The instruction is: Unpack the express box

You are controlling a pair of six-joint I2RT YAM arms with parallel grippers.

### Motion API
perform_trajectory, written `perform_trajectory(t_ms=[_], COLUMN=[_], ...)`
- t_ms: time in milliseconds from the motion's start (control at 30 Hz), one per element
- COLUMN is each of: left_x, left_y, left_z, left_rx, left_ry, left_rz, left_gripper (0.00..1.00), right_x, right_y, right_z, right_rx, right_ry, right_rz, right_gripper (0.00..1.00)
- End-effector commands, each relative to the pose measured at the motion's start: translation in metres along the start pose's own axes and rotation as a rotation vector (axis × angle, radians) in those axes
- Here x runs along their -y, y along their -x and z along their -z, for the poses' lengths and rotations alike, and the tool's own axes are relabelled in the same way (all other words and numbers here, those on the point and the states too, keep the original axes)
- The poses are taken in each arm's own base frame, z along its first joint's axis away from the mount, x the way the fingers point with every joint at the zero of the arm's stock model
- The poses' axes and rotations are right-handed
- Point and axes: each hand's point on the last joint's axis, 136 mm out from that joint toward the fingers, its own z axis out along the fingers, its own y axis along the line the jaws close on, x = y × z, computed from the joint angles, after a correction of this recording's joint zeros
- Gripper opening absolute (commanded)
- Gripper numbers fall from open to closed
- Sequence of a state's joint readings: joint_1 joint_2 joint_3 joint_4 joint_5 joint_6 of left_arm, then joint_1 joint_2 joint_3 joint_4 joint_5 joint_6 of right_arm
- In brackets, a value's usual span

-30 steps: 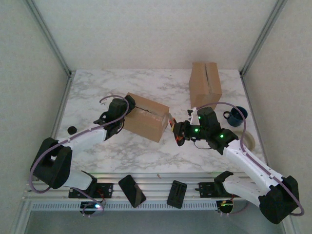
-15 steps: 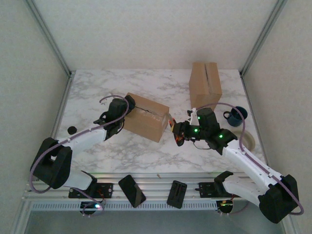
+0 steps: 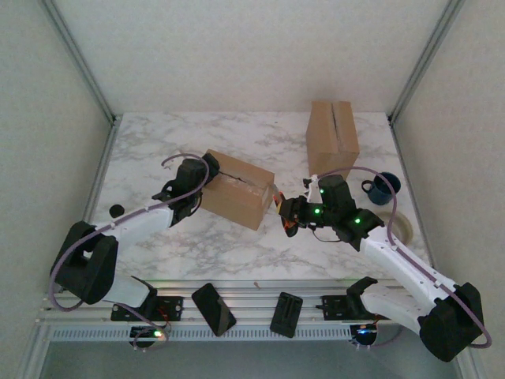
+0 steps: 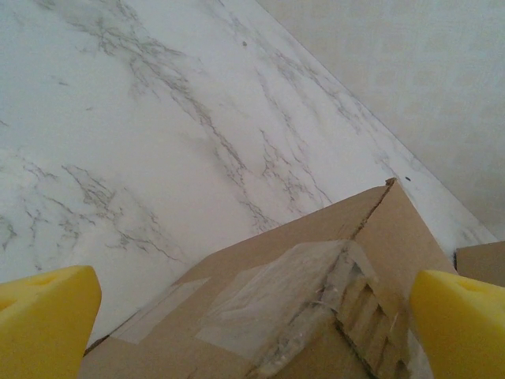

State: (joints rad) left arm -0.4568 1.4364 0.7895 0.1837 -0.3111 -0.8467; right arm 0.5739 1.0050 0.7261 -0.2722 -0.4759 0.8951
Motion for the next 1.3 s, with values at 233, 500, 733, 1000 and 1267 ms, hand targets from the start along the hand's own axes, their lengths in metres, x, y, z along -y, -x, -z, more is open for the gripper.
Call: perform_trajectory(t_ms=[233,500,733,1000,1267], left_x=[-0.0431,-0.0432,-0.0413,-0.0413,-0.0406], left_y=[-0.0467,-0.0476,-0.0475,-0.0480,-0.0491], left_z=[-0.0068,-0.0070,-0.0074,-0.0077,-0.0088], left_rx=[-0.139,-0.142,-0.144,-0.145,-0.149], left_ry=[0.138,0.138,0.132,0.131,0.129], left_rz=[-0.081,-0.080,-0.077,-0.076,-0.074], left_gripper=[1.00,1.00,1.00,1.00,1.00], right_x=[-0.0161,-0.0184,-0.0149,-0.0202,-0.0210], right_y=[0.0026,0.0022,0.0022,0.0045,0.0048], right_z=[0.0076,0.0098,0.0069,0.0055,0.0073], right_rx=[0.018,0.018,0.013,0.013,0.018], right_ry=[0.048,0.048,0.036,0.052,0.051], right_rz=[0.029,0.034,0.028,0.035,0.039], right_gripper=[0.00,0.00,0.00,0.00,0.00])
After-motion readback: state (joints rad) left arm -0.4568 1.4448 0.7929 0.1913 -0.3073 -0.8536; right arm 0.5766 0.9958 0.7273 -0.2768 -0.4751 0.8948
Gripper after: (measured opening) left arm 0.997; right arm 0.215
